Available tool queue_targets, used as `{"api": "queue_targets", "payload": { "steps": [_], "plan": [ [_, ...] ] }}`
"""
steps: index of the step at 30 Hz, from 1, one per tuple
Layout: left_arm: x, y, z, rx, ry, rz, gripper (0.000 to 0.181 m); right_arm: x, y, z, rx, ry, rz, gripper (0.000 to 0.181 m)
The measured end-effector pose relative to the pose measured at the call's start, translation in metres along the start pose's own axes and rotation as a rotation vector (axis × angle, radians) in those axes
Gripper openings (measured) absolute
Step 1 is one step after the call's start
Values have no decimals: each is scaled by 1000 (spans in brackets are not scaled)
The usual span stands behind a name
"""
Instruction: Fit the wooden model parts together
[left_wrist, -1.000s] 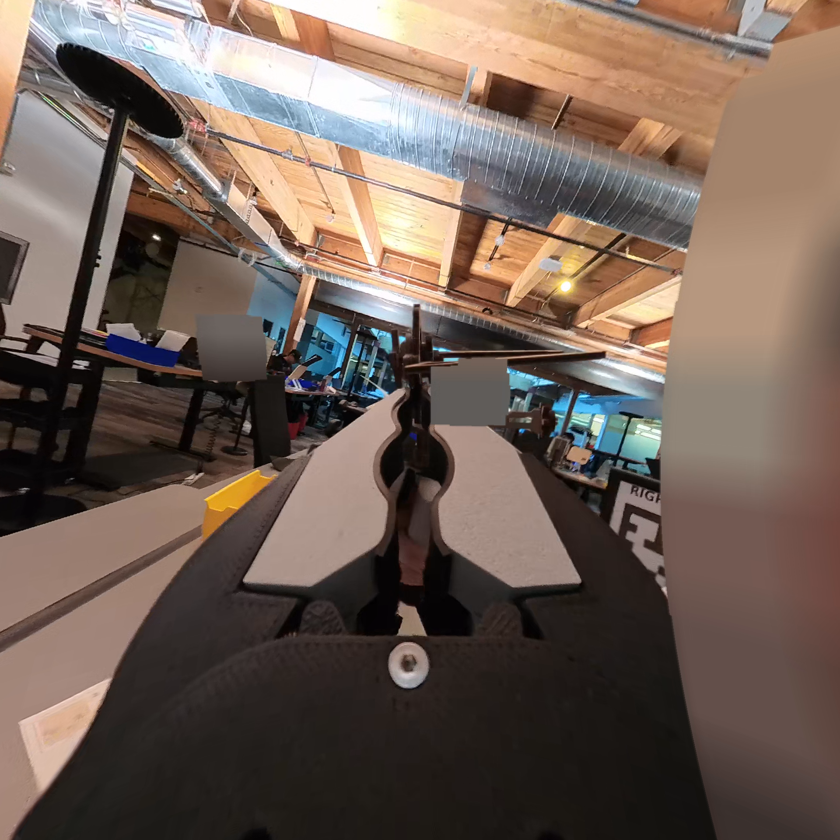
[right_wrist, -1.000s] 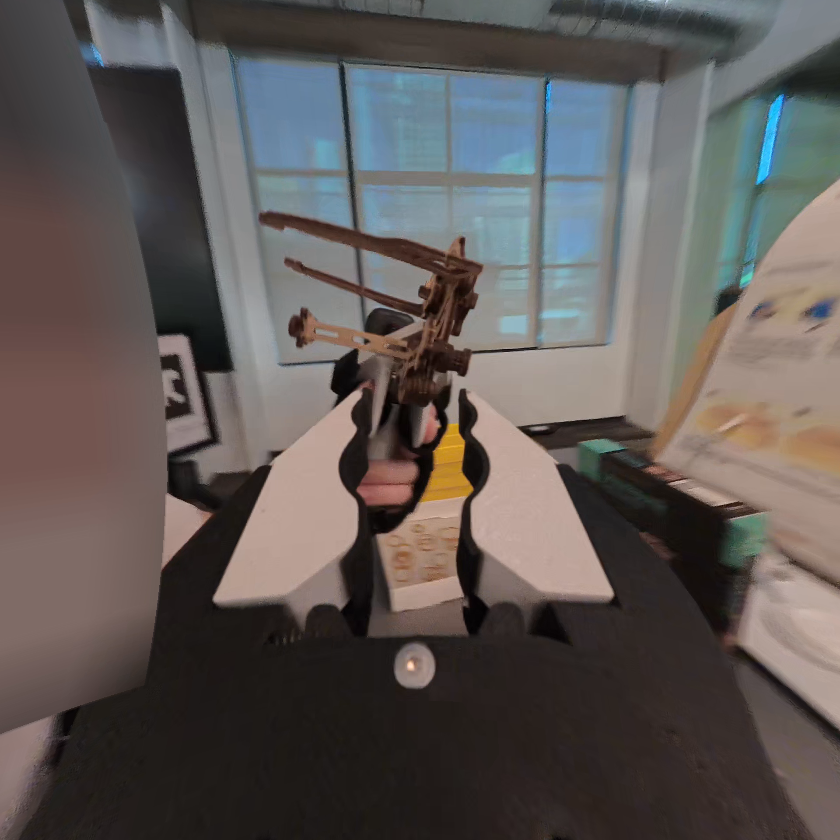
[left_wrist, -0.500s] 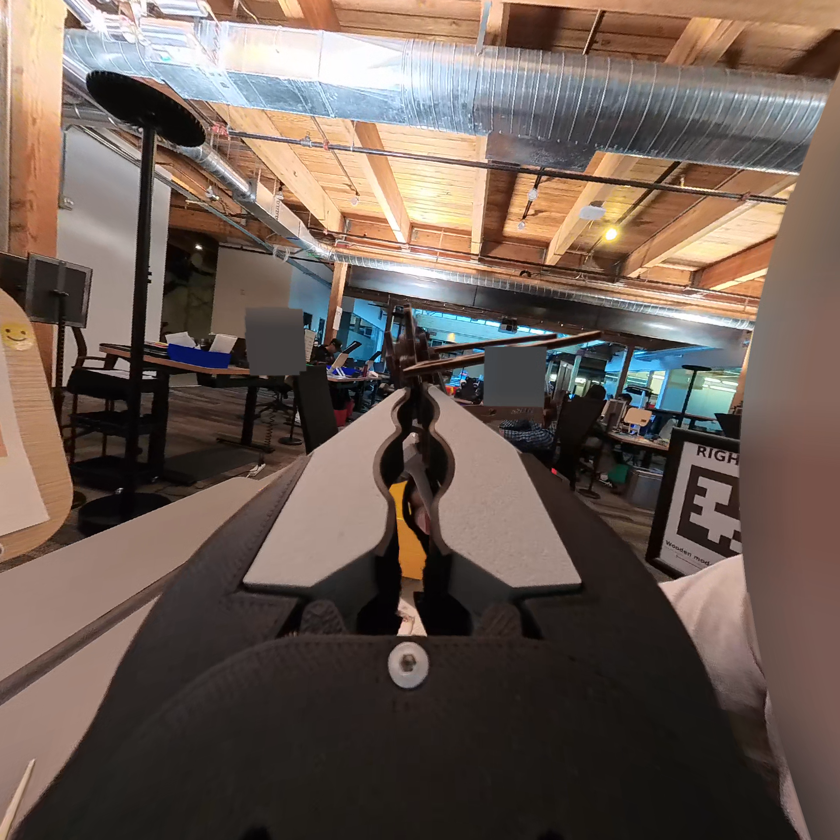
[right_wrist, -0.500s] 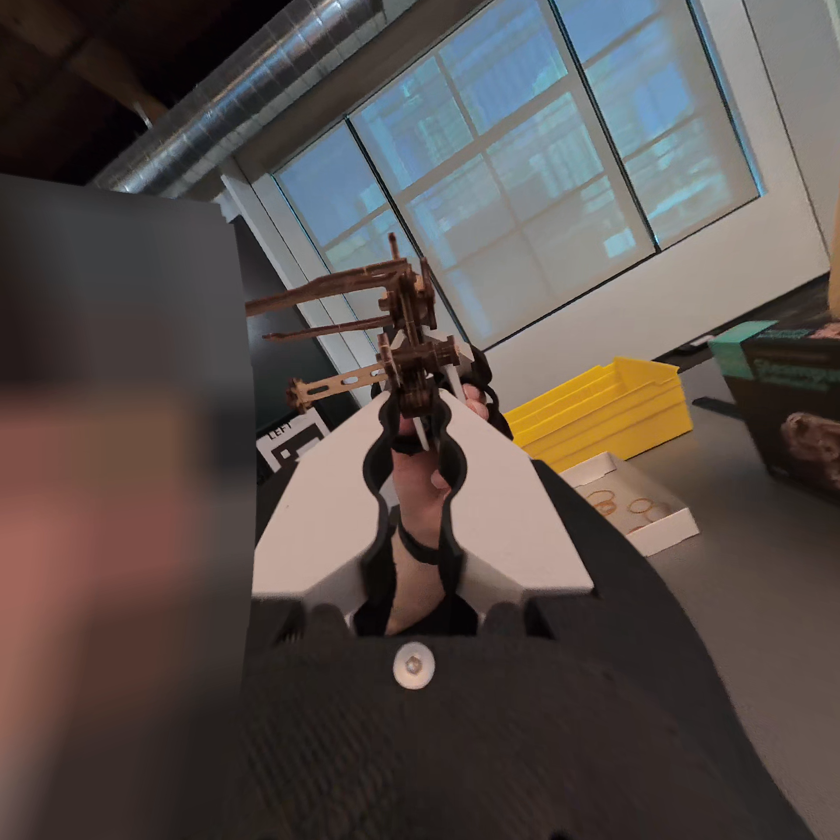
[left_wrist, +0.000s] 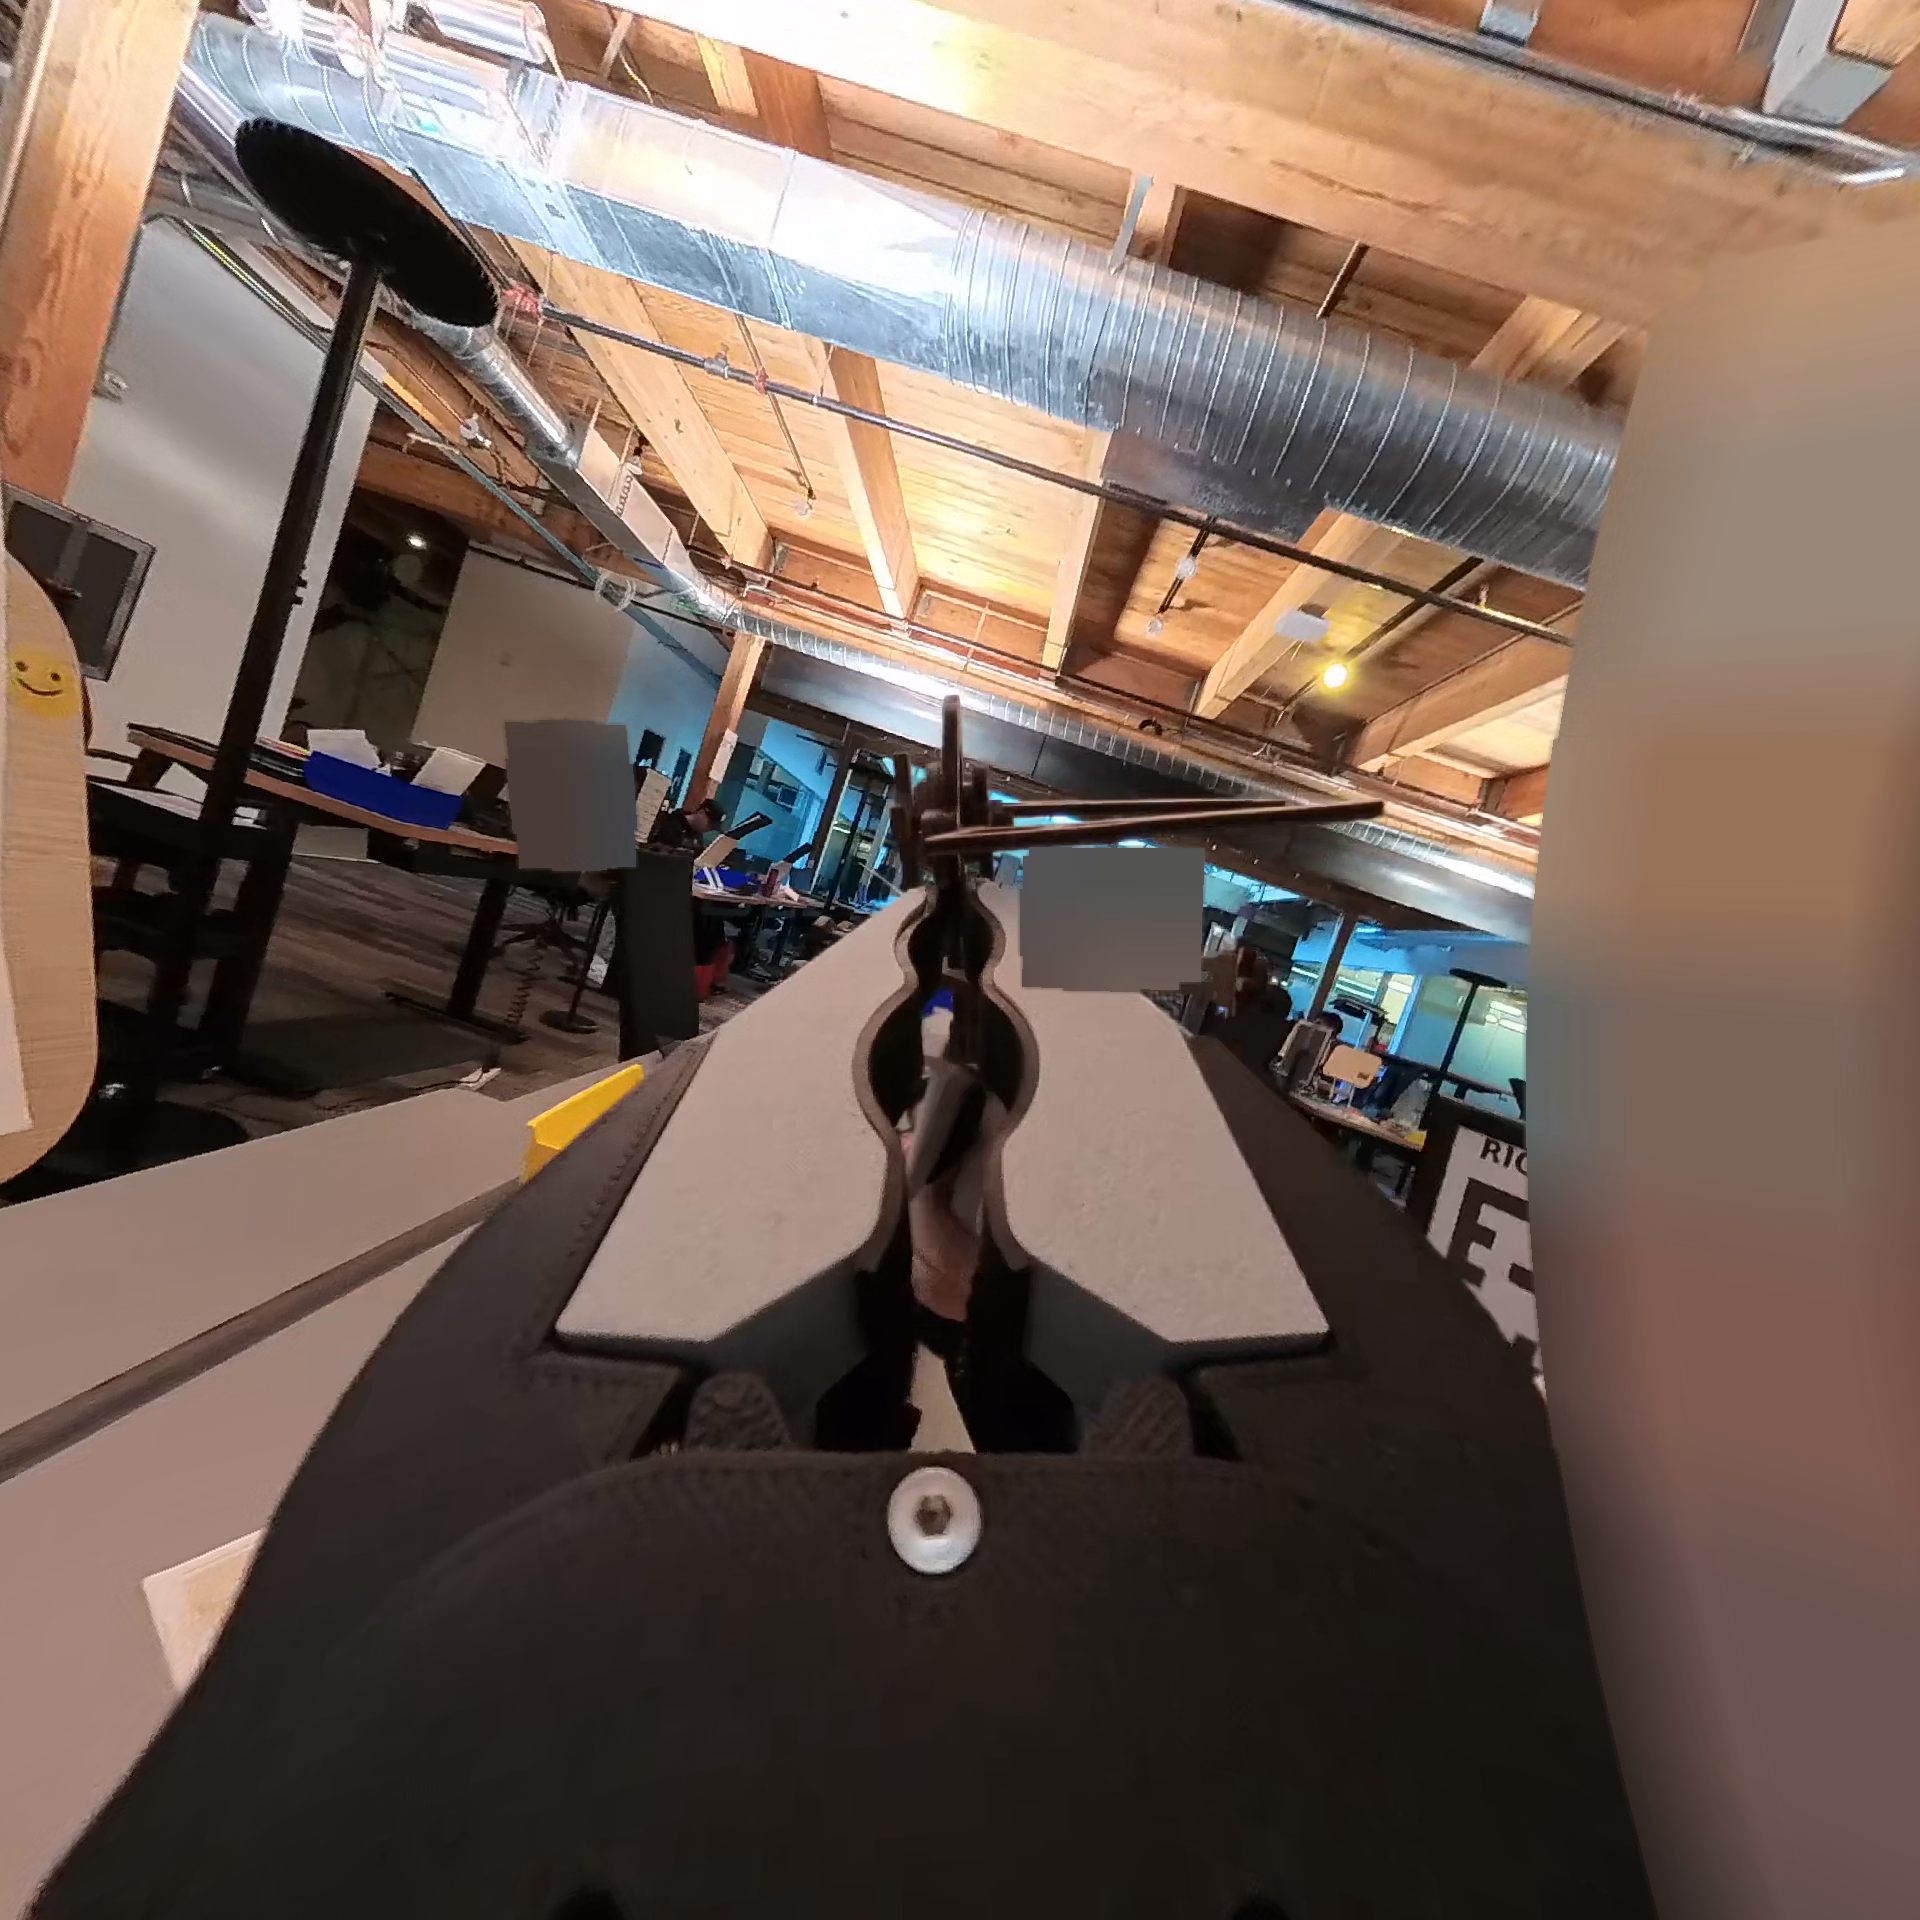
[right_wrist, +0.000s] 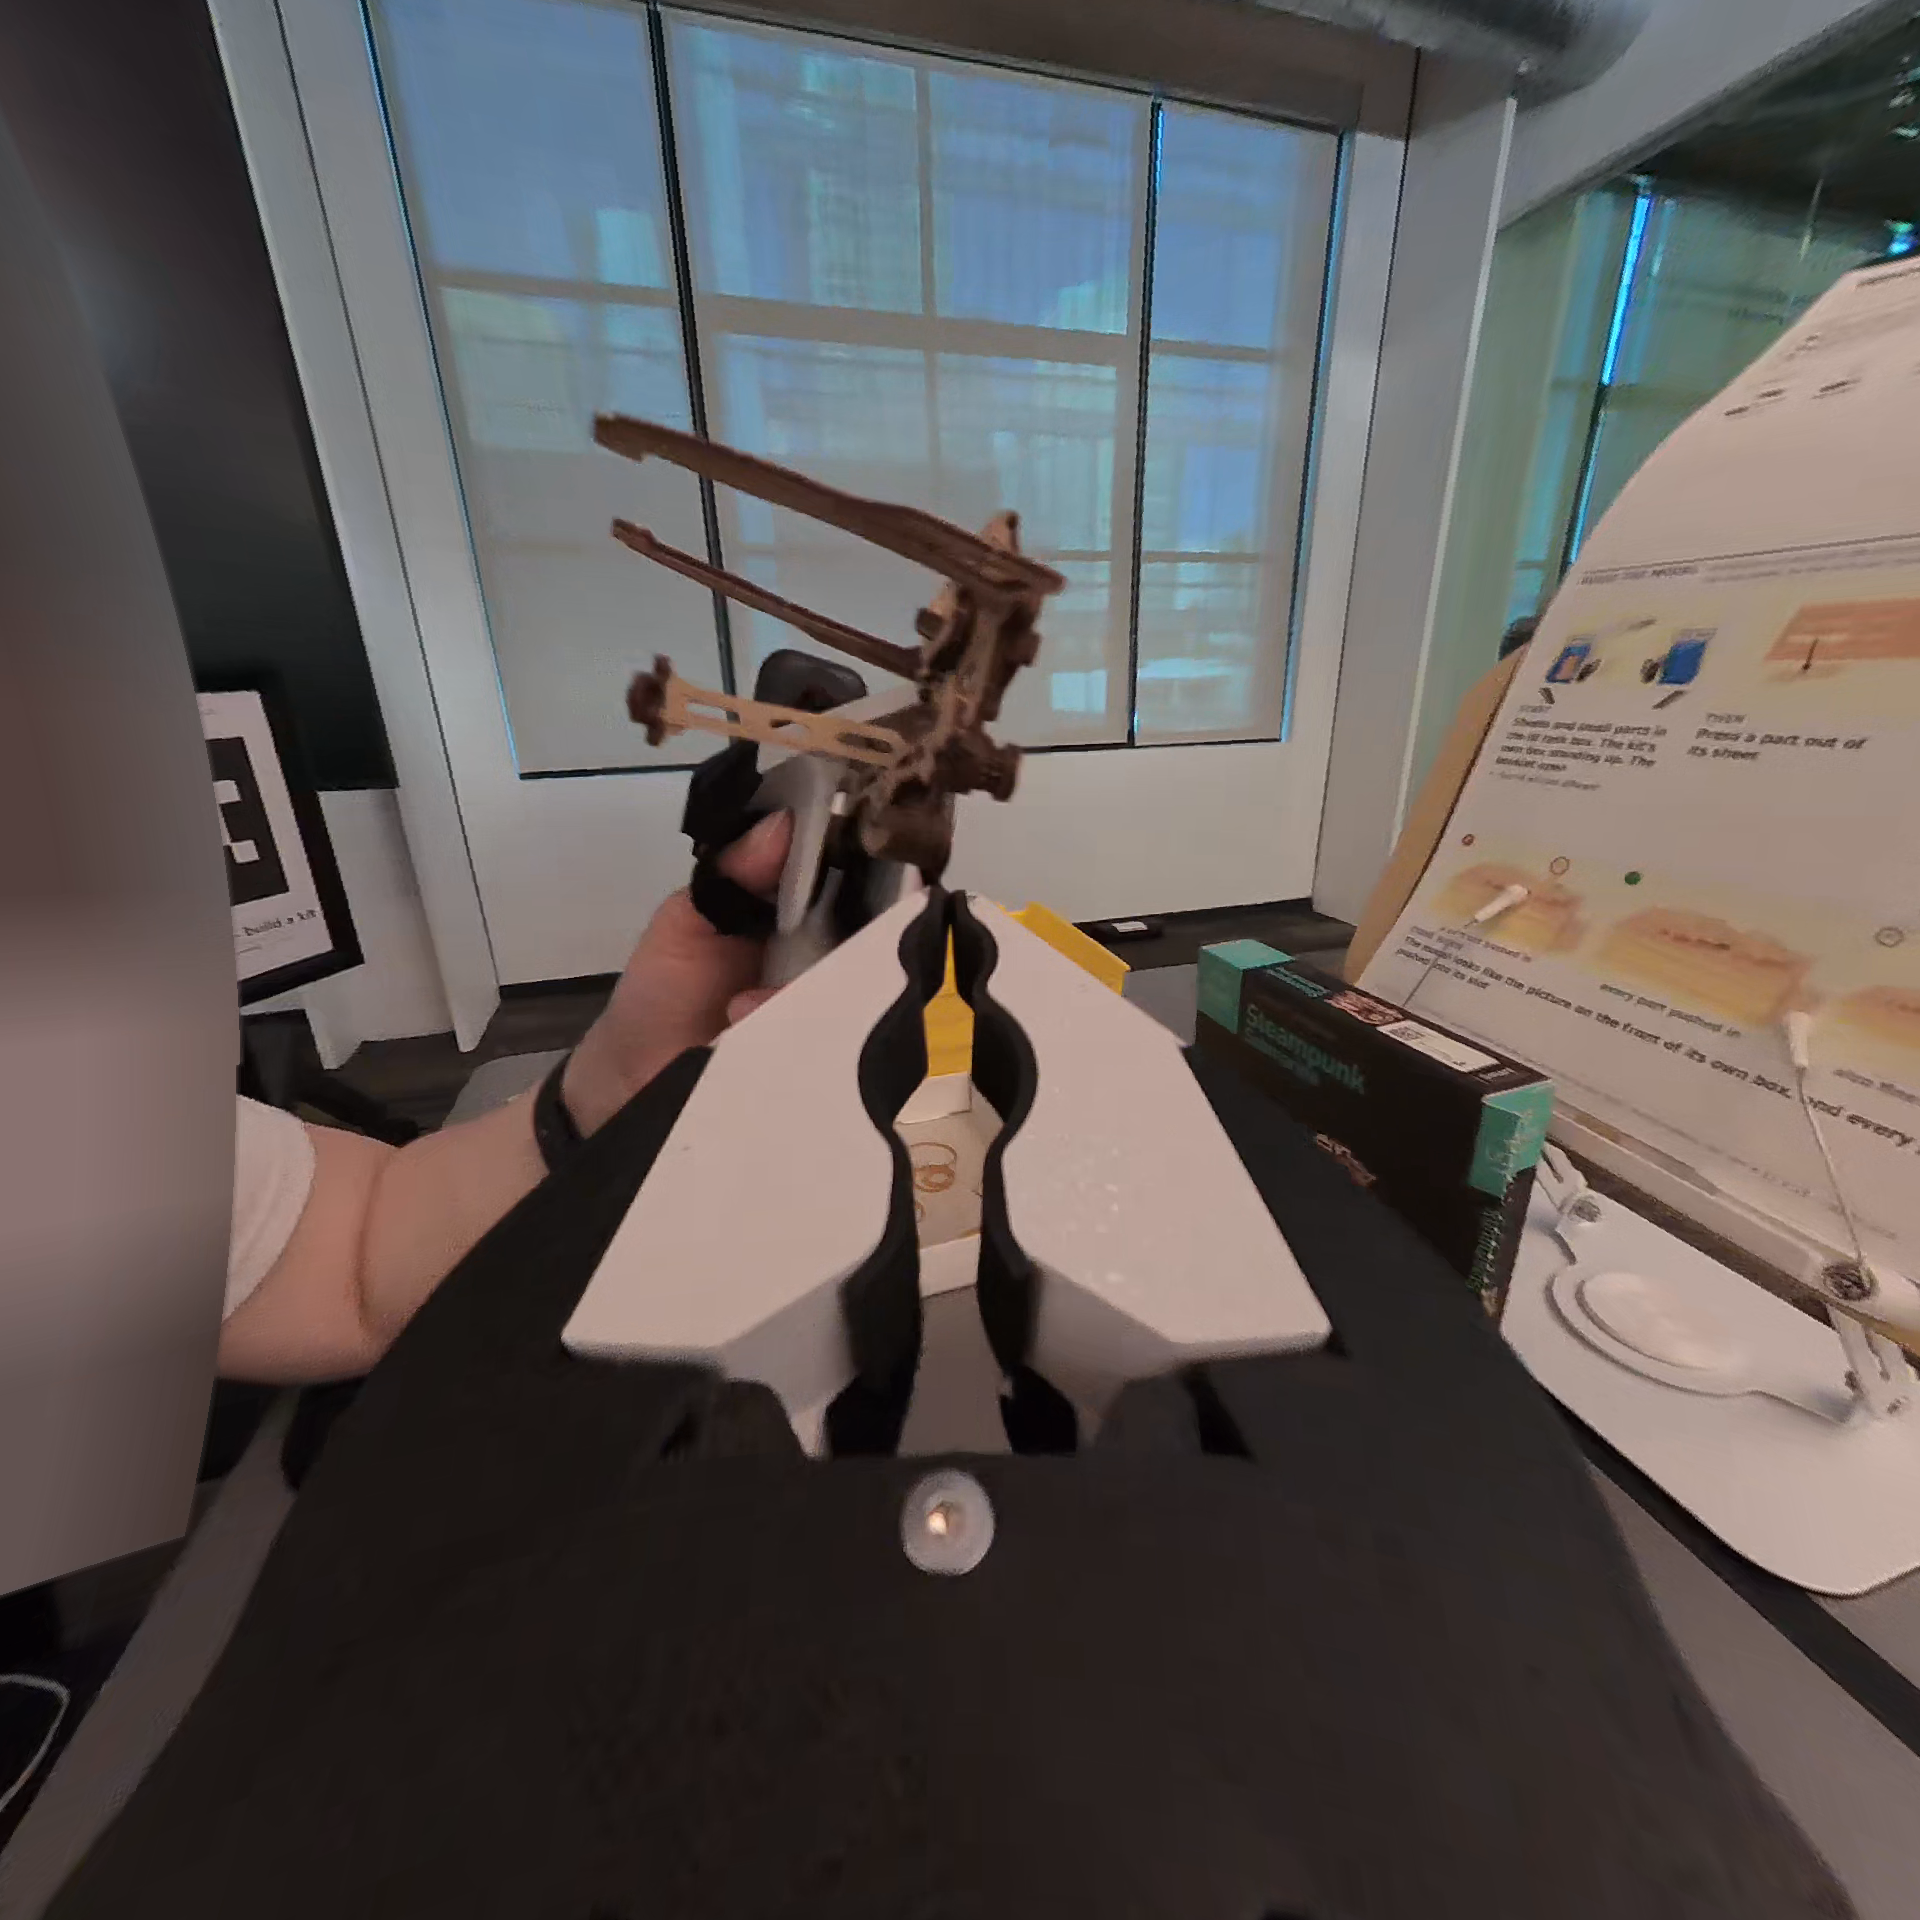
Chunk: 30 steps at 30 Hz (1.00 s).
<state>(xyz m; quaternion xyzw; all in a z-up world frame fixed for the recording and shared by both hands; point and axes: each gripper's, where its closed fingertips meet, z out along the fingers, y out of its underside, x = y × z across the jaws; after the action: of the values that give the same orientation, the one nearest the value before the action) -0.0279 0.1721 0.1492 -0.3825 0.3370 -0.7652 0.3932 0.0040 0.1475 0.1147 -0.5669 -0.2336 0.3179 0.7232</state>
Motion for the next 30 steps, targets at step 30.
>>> {"api": "queue_targets", "payload": {
  "steps": [30],
  "plan": [
    [-16, 3, -4, 111, -199, 23, 0, 1, 2, 4, -8, 393, -630, 36]
  ]
}}
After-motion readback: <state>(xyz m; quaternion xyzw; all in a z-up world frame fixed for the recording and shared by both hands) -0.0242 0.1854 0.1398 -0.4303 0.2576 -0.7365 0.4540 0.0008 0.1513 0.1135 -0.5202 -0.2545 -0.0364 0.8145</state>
